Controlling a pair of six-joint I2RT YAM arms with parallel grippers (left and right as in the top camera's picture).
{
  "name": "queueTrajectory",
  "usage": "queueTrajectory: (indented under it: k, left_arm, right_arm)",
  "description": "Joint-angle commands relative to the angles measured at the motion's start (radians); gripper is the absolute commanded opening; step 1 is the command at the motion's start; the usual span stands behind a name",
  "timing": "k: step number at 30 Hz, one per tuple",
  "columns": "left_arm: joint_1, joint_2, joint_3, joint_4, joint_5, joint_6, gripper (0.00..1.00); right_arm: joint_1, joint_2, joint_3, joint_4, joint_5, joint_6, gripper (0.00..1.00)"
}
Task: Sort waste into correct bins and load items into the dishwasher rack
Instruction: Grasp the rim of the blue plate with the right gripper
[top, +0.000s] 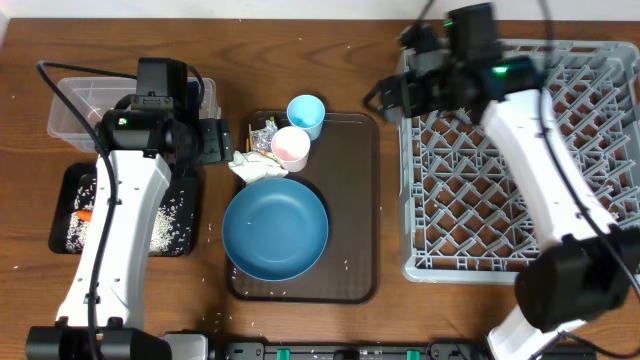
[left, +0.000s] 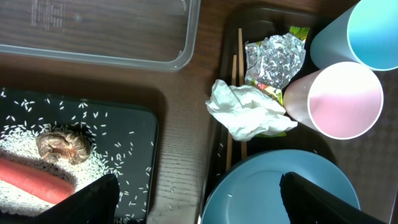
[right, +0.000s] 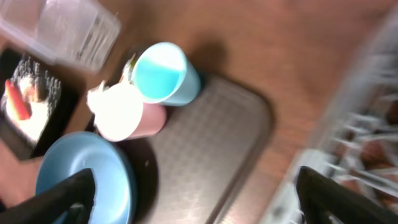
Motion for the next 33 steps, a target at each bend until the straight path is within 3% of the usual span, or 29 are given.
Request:
queueTrajectory:
  k: [1,6,12,19,25,30,33]
  left_arm:
    - [0.005,0.004,0.004,-0.002,-0.012,-0.002,0.84]
    - [0.005,0.004,0.005,-0.003,-0.015,-0.002,0.84]
    - [0.016,0.004,0.005,-0.004,-0.019,-0.010,0.84]
    - [0.032,0.004,0.005,-0.010,-0.019,-0.010,0.84]
    - [0.032,0.004,0.005,-0.010,-0.019,-0.010,0.84]
    - [0.032,0.004,0.005,-0.010,-0.019,-0.010,0.84]
    - [0.032,0.004,0.004,-0.010,-0.018,-0.010,0.84]
  right_arm:
    - [0.073,0.069,-0.001,-0.012,-0.004,-0.009,0.88]
    - [0.177,0.166,-0.001,-0.060,-0.005,-0.009,0.72]
    - [0.264,0.262,-0.001,-0.095,-0.009,-0.010,0.64]
    - [0.327,0.339,-0.001,-0.078,-0.002,-0.013,0.45]
    - [0.372,0.417,-0.001,-0.074,0.046,-0.021,0.35]
    - [0.387,0.447,-0.001,-0.082,0.055,-0.021,0.03]
    - [0.385,0.444,-0.001,-0.085,0.056,-0.020,0.01]
